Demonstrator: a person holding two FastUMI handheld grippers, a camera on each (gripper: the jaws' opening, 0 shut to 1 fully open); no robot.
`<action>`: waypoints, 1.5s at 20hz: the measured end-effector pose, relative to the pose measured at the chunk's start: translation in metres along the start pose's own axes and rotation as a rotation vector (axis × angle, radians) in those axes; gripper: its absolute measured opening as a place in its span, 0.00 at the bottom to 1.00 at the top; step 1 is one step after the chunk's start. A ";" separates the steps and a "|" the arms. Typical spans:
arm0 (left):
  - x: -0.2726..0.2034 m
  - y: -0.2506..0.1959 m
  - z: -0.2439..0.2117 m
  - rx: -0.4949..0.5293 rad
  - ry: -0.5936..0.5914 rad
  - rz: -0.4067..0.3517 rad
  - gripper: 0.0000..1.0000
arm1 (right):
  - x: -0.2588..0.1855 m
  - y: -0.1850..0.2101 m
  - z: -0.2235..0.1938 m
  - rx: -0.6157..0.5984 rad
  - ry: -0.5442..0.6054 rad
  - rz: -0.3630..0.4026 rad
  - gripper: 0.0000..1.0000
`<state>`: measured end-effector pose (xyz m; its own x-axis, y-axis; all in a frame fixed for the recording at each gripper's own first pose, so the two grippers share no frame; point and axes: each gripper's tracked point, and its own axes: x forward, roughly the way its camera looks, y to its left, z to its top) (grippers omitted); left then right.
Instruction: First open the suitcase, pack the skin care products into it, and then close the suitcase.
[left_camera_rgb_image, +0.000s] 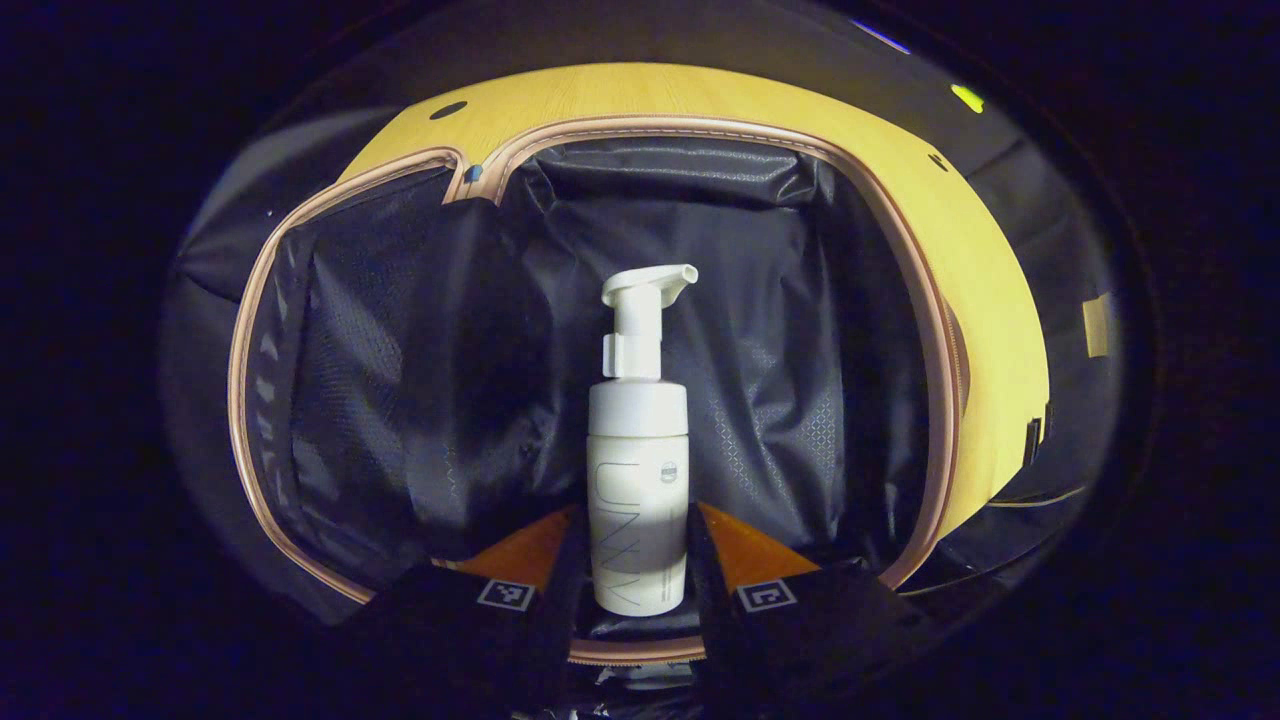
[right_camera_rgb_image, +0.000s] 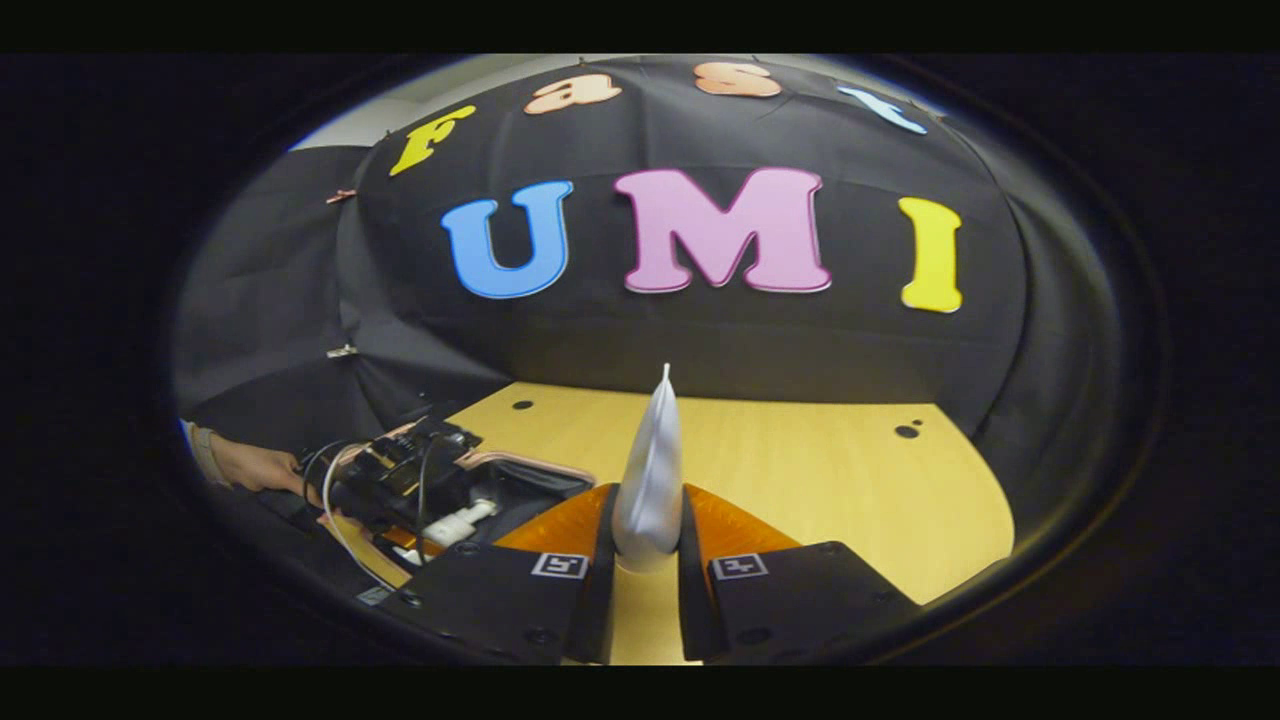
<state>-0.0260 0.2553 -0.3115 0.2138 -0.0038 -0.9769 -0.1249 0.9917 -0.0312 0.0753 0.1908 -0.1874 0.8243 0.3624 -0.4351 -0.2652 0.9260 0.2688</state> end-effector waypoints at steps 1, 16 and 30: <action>-0.004 0.000 -0.001 -0.008 -0.017 -0.026 0.61 | 0.007 0.016 -0.010 0.017 0.047 0.032 0.30; -0.143 0.127 0.030 -0.256 -0.537 -0.056 0.91 | 0.080 0.138 -0.203 0.352 0.909 0.086 0.22; -0.120 0.315 0.005 -0.546 -0.502 0.153 0.91 | 0.055 0.151 -0.116 0.248 0.705 0.191 0.97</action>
<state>-0.0867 0.5692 -0.2029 0.5545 0.3175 -0.7692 -0.6230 0.7713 -0.1307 0.0224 0.3626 -0.2707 0.2401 0.5724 -0.7840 -0.1823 0.8199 0.5428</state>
